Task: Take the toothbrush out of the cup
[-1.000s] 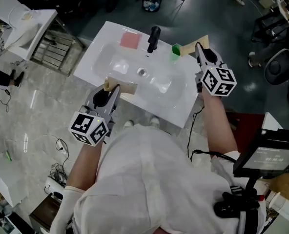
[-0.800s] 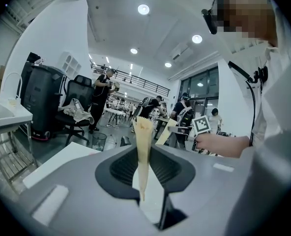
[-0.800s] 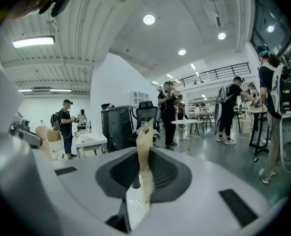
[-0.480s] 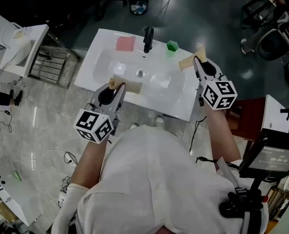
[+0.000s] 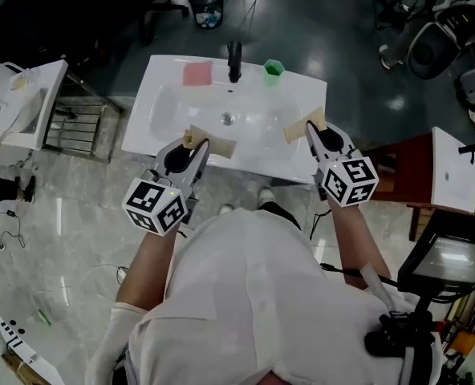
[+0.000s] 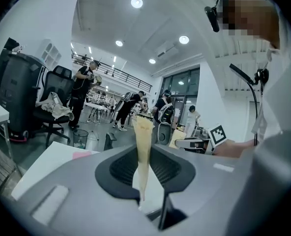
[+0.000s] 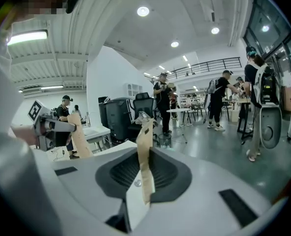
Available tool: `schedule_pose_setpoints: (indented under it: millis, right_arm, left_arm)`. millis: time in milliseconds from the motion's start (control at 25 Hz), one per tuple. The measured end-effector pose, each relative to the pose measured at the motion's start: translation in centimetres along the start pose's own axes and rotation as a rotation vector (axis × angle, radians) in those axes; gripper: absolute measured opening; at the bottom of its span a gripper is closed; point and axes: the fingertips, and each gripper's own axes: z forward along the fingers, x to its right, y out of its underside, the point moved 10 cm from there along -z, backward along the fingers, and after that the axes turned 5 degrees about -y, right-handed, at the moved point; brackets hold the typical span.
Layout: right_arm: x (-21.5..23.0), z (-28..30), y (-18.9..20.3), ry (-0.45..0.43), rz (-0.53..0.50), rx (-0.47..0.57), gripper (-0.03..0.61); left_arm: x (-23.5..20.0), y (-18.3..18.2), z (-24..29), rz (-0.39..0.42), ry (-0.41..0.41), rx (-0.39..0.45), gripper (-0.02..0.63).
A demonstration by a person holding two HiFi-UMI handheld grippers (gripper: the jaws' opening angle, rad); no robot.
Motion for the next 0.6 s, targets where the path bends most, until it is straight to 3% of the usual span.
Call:
schedule_pose_setpoints:
  millis: [600]
  right_arm:
    - [-6.2,-3.0,3.5,-0.01,0.001,-0.061,0.049]
  left_arm:
    - [0.6,1.0,0.0,0.028,0.106,-0.054,0.077]
